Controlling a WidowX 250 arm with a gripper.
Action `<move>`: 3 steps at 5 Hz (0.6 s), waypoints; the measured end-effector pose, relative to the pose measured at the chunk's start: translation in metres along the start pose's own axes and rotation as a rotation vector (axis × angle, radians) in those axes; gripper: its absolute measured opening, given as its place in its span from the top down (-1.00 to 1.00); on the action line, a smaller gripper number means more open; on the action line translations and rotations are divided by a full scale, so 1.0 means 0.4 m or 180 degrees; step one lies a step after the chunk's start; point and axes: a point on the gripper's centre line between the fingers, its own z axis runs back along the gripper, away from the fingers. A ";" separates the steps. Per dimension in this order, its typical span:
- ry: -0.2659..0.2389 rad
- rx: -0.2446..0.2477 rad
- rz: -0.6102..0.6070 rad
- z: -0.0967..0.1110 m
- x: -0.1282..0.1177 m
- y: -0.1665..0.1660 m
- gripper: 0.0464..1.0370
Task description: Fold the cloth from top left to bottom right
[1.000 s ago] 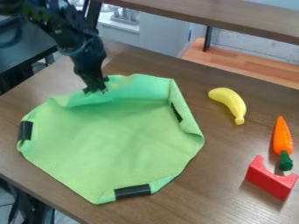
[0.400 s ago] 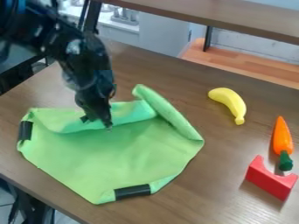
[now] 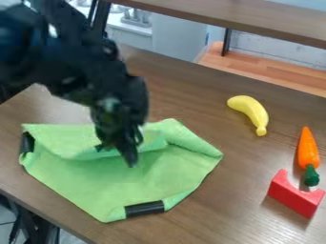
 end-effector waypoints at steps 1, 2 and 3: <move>0.0088 0.0039 -0.0194 0.030 -0.006 -0.052 0.99; 0.0186 -0.0074 -0.0252 0.064 -0.019 -0.077 0.93; 0.0384 -0.0532 -0.0363 0.084 -0.031 -0.123 0.65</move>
